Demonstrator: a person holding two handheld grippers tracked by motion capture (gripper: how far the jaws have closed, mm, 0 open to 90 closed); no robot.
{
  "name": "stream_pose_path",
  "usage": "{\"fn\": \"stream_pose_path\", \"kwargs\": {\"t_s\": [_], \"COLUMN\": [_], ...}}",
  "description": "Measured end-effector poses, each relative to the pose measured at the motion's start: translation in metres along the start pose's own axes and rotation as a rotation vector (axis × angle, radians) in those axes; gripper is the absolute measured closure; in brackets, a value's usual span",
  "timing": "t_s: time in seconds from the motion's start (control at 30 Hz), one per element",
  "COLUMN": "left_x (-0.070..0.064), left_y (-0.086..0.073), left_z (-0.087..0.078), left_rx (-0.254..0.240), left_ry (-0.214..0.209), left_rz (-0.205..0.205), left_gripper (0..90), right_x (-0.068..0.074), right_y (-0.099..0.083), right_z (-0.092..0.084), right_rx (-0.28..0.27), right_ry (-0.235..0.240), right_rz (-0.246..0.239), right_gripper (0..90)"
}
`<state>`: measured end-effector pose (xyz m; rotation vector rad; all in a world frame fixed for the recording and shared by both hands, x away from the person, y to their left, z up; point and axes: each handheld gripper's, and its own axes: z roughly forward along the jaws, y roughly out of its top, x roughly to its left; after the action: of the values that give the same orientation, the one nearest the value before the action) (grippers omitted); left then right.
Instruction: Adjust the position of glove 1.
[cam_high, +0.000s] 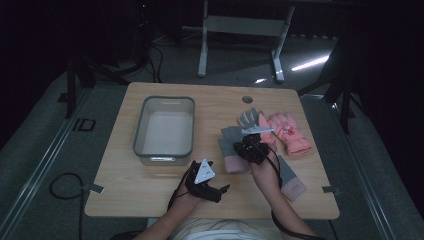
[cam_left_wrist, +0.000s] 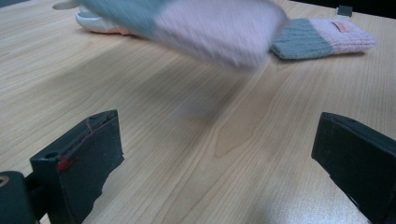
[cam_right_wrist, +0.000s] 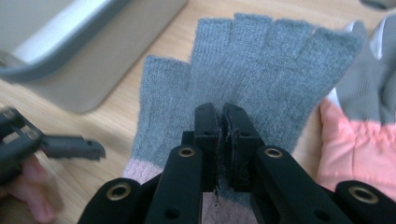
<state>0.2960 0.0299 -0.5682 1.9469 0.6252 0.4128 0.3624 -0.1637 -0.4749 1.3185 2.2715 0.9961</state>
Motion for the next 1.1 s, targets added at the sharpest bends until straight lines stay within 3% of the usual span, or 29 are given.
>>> {"fn": "stream_pose_path", "kwargs": {"t_s": [0.1,0.27,0.43,0.57,0.83,0.87,0.93,1.1], "left_x": [0.000,0.000,0.000,0.000,0.000,0.000,0.000,0.000], "left_y": [0.000,0.000,0.000,0.000,0.000,0.000,0.000,0.000], "left_z": [0.000,0.000,0.000,0.000,0.000,0.000,0.000,0.000], "left_rx": [-0.004,-0.011,-0.007,-0.006,-0.006,-0.007,-0.007,-0.008], "left_ry": [-0.002,0.003,0.001,0.000,-0.001,-0.002,-0.003,-0.005], "left_rz": [-0.004,0.003,0.001,0.006,0.004,0.005,0.004,0.003], "left_gripper": [1.5,1.5,1.5,1.5,1.5,1.5,1.5,1.5], "right_x": [-0.001,-0.009,-0.008,-0.009,-0.009,-0.010,-0.010,-0.021], "right_y": [-0.011,-0.032,-0.041,-0.051,-0.053,-0.053,-0.051,-0.041], "right_z": [0.006,0.024,0.033,0.047,0.049,0.049,0.045,0.021], "right_rx": [0.019,0.062,0.081,0.107,0.095,0.093,0.082,0.024], "right_ry": [-0.003,0.010,0.014,0.001,-0.004,0.005,0.004,0.038], "right_rz": [0.018,0.091,0.109,0.118,0.101,0.093,0.091,0.016], "right_gripper": [84.7,84.8,84.7,78.4,74.6,67.5,62.0,59.6]}}
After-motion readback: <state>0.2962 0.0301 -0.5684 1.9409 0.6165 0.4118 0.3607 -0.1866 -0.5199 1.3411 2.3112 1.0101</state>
